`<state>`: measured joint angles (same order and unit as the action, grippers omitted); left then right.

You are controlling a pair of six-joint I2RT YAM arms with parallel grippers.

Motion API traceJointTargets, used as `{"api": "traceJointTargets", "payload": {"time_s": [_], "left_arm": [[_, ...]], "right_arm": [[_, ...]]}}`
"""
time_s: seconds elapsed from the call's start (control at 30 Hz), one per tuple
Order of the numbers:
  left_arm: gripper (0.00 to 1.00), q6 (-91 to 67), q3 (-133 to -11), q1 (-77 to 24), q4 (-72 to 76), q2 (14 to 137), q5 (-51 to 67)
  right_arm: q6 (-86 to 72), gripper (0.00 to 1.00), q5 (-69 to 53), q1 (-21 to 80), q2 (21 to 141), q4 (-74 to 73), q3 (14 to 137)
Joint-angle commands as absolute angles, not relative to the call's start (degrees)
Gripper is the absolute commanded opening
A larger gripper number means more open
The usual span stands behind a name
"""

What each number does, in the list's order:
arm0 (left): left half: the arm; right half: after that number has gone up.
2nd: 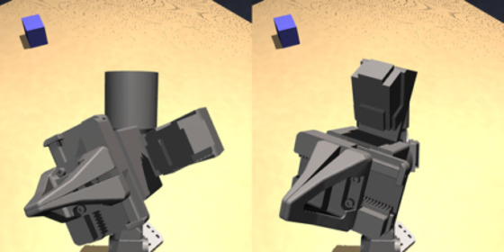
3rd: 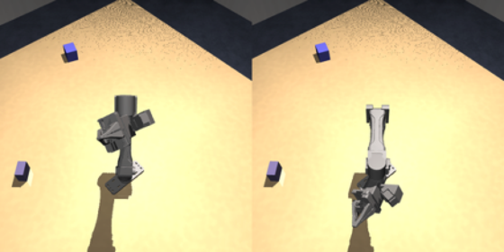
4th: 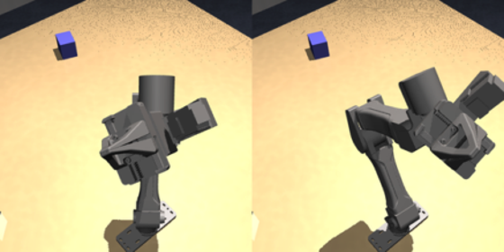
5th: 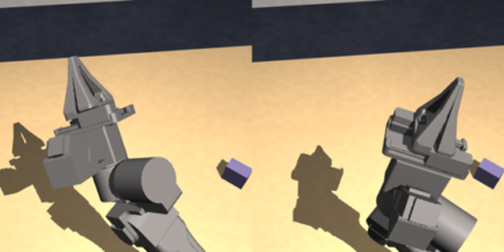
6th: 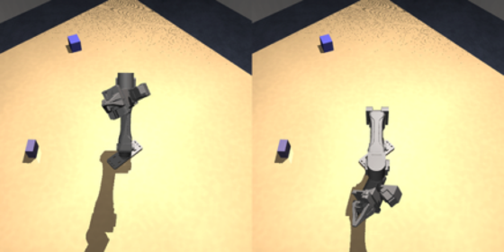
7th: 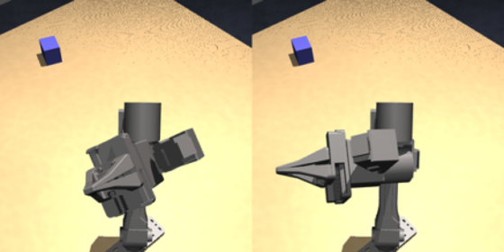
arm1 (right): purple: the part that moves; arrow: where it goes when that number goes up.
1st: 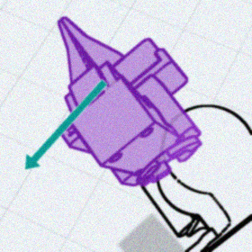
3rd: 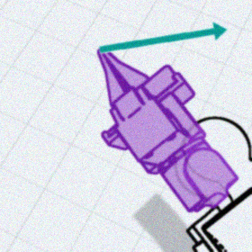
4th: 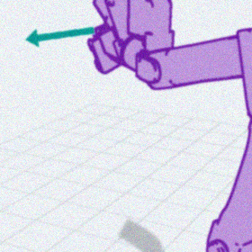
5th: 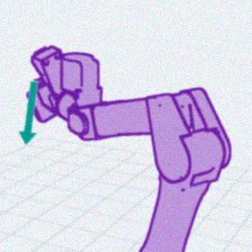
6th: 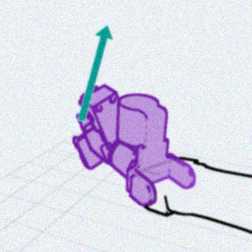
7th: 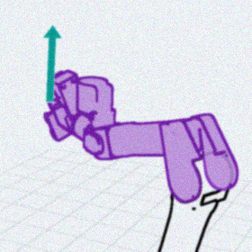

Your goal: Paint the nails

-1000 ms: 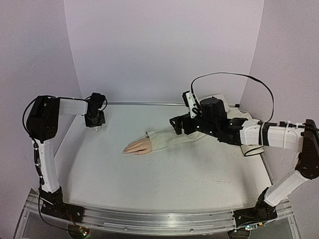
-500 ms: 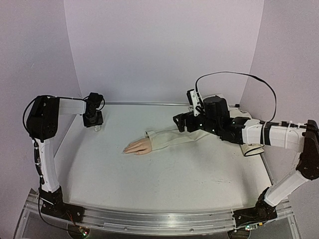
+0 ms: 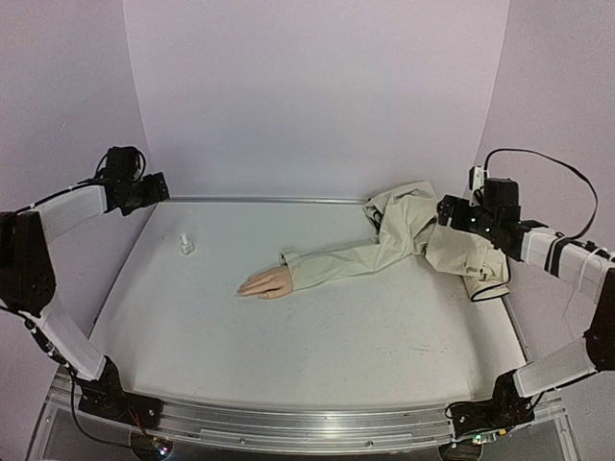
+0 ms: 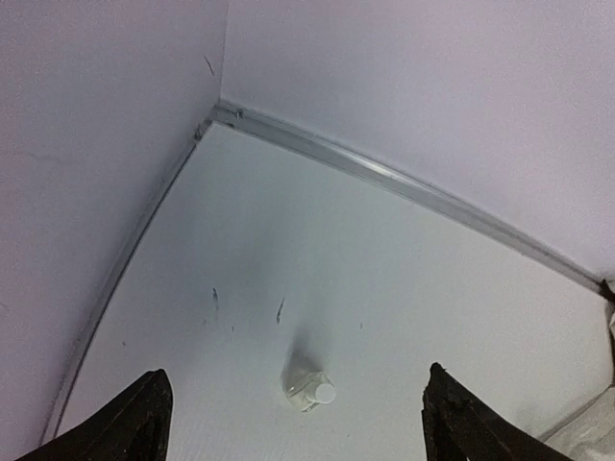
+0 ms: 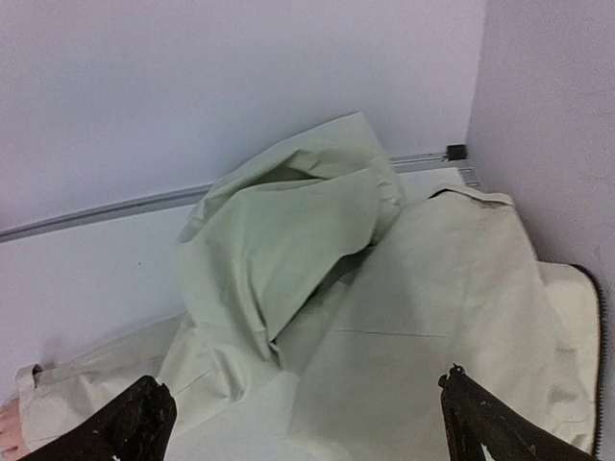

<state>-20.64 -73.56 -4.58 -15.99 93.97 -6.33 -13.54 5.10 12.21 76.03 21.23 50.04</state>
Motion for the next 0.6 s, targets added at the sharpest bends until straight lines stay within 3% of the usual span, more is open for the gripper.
{"api": "traceJointTargets", "payload": {"time_s": [0.0, 0.23, 0.57], "left_arm": [[0.95, -12.4, -68.2, -4.0, -5.8, 81.8, -0.2], [0.99, -5.8, -51.6, -4.0, 6.9, 60.1, 0.6], [0.99, -0.5, -40.4, -3.9, 15.8, 51.3, -0.4]], "right_arm": [[-11.8, 0.98, 5.2, 6.5, 69.2, 20.0, 50.7], [-7.7, 0.98, 3.2, 4.3, 62.3, 23.3, 49.5], [-7.0, 0.98, 4.7, 4.3, 59.1, 27.3, 43.6]]}}
